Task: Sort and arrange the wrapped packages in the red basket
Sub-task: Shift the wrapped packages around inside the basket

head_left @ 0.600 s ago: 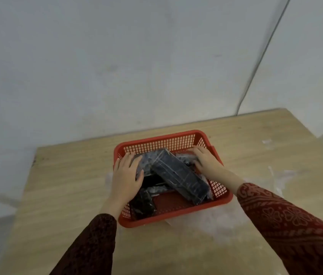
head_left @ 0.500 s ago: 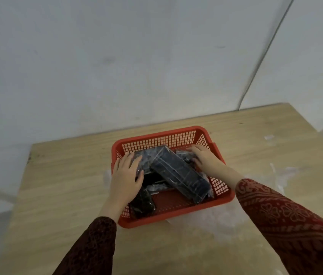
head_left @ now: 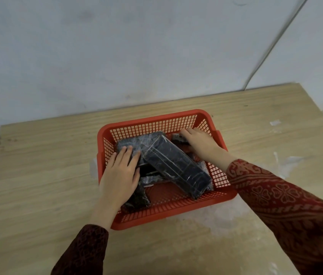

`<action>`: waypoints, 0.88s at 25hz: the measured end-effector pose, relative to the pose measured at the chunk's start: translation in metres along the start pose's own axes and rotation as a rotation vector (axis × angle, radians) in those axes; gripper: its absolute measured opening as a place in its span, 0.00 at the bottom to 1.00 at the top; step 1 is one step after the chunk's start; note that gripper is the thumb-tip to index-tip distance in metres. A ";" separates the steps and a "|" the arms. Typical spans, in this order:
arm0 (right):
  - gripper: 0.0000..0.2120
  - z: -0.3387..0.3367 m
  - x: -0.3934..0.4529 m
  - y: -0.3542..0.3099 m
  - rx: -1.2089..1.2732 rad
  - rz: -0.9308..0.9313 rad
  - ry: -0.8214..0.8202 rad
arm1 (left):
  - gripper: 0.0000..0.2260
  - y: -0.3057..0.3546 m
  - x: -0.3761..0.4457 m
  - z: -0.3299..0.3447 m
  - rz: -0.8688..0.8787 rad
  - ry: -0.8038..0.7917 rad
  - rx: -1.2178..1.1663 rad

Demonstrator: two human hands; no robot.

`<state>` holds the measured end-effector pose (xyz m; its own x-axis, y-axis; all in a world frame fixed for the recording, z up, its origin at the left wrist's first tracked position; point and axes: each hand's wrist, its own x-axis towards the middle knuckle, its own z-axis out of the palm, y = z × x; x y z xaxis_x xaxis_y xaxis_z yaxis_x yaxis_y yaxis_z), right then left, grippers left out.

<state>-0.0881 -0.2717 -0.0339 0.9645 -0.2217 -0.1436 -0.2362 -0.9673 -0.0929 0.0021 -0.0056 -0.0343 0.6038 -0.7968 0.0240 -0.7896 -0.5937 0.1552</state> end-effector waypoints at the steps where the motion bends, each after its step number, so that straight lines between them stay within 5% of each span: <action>1: 0.19 -0.003 0.004 0.001 -0.003 0.005 -0.029 | 0.23 0.000 0.000 0.000 0.000 0.004 -0.003; 6: 0.14 -0.030 0.022 0.020 0.390 0.119 -0.176 | 0.22 0.003 0.000 -0.003 -0.013 -0.011 0.001; 12: 0.17 -0.040 0.030 0.022 0.322 0.080 -0.240 | 0.22 0.004 -0.001 -0.007 -0.018 -0.030 0.011; 18: 0.31 -0.040 0.018 0.008 0.504 0.071 -0.109 | 0.23 0.004 -0.001 -0.006 -0.015 -0.038 0.022; 22: 0.22 -0.024 0.000 0.001 0.602 0.345 0.153 | 0.23 0.004 -0.001 -0.006 -0.010 -0.036 0.027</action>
<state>-0.0852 -0.2752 -0.0103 0.8181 -0.5608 -0.1274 -0.5132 -0.6120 -0.6017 -0.0012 -0.0065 -0.0276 0.6076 -0.7941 -0.0131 -0.7866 -0.6039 0.1286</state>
